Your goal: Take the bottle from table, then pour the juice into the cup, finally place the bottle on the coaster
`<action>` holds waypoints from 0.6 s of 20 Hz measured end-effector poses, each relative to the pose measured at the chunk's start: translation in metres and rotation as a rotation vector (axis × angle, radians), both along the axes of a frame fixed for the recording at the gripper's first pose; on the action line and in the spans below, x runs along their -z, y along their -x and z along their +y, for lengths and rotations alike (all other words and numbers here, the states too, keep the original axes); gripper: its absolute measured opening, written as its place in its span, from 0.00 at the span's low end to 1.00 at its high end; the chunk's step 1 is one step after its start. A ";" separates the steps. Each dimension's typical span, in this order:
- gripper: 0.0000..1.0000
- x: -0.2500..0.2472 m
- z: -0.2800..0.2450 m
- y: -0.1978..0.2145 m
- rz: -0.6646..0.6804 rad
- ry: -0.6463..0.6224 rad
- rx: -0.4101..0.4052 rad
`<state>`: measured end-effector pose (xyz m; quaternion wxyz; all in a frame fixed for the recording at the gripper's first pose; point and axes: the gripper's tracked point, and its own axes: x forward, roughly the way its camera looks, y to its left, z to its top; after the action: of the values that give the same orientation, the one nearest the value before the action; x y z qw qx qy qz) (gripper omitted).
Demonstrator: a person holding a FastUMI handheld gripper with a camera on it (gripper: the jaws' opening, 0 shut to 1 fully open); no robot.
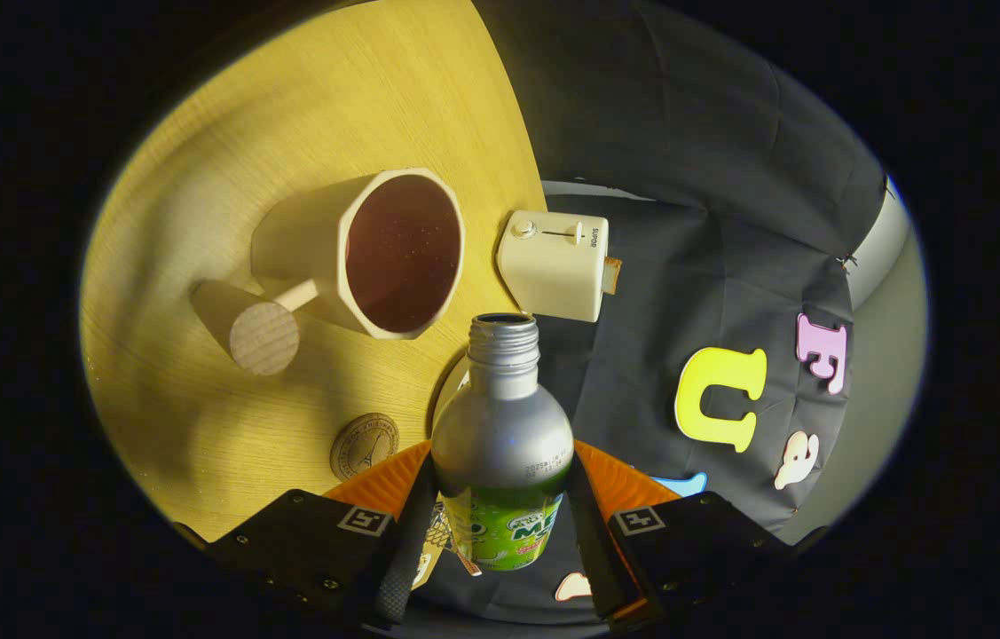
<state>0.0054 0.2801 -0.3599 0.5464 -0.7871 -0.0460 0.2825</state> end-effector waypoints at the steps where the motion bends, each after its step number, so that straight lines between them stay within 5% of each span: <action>1: 0.76 0.000 0.001 -0.001 -0.006 0.008 -0.009; 12: 0.76 -0.012 0.005 -0.006 -0.049 0.057 -0.077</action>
<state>0.0117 0.2855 -0.3480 0.5111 -0.8067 -0.0815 0.2854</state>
